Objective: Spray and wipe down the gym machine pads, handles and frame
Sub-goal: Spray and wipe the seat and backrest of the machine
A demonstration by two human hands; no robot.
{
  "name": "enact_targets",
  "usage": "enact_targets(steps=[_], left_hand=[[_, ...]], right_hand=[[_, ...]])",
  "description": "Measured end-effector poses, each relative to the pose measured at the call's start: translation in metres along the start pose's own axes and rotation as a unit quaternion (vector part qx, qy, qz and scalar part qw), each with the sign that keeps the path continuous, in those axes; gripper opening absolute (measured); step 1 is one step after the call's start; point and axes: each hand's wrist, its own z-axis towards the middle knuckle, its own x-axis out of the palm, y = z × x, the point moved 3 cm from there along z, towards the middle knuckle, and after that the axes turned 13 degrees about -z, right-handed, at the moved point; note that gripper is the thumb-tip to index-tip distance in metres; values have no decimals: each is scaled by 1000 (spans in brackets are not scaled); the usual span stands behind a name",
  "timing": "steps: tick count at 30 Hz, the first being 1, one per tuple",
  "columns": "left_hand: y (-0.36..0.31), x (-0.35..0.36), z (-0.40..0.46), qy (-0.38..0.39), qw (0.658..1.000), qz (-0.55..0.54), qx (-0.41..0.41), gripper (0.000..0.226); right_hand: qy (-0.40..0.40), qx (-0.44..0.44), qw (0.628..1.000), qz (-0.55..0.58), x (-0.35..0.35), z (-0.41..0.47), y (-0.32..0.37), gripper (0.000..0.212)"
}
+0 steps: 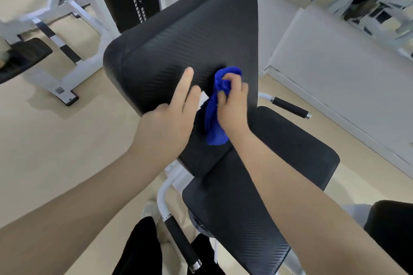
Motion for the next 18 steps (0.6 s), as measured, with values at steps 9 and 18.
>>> enact_targets(steps=[9, 18], left_hand=[[5, 2, 6, 31, 996, -73, 45, 41], [11, -4, 10, 29, 989, -140, 37, 46]], right_hand=[[51, -55, 997, -23, 24, -56, 7, 25], [-80, 113, 990, 11, 4, 15, -1, 33]])
